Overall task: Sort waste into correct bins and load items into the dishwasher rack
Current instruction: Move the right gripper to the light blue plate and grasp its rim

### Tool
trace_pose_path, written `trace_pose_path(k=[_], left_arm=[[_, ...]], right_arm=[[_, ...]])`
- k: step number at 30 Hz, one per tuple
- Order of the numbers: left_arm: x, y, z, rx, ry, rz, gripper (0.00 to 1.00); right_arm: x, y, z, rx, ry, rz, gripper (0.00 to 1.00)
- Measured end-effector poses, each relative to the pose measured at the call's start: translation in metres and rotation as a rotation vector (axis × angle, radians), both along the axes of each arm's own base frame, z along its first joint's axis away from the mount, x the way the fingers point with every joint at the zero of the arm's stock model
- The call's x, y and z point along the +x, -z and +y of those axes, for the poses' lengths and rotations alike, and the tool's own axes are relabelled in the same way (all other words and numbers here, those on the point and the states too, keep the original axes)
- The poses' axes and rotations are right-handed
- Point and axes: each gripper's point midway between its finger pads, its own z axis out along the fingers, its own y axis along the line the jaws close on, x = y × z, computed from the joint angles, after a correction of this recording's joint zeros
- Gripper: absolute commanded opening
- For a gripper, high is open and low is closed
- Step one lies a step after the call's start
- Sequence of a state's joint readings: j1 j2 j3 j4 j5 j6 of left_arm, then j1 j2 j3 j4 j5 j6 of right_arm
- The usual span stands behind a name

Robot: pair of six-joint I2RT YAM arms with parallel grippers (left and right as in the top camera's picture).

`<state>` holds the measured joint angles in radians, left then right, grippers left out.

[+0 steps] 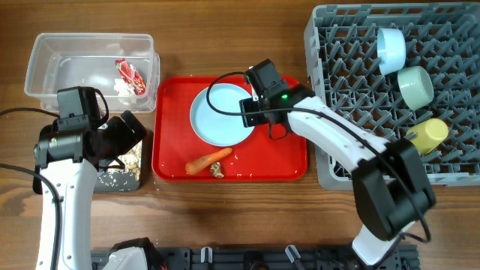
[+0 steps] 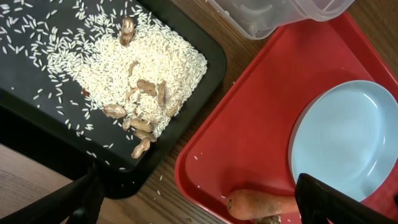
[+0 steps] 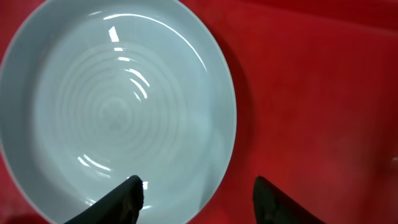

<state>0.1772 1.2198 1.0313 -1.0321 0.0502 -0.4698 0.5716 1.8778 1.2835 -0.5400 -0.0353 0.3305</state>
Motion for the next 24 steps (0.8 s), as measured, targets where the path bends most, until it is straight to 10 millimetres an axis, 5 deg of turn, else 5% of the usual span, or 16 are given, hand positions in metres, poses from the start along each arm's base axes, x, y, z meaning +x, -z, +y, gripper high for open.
trace_pose_path(k=[7, 12, 21, 24], left_arm=[[0.0, 0.0, 0.0, 0.0, 0.0, 0.0, 1.0], [0.0, 0.0, 0.0, 0.0, 0.0, 0.0, 1.0], [0.0, 0.0, 0.0, 0.0, 0.0, 0.001, 1.0], [0.0, 0.0, 0.0, 0.0, 0.0, 0.0, 1.0]], right_arm=[[-0.003, 0.04, -0.004, -0.014, 0.117, 0.096, 0.27], [-0.004, 0.046, -0.006, -0.01, 0.183, 0.118, 0.04], [0.002, 0.044, -0.012, 0.009, 0.242, 0.122, 0.04], [0.015, 0.026, -0.026, 0.015, 0.279, 0.071, 0.04]])
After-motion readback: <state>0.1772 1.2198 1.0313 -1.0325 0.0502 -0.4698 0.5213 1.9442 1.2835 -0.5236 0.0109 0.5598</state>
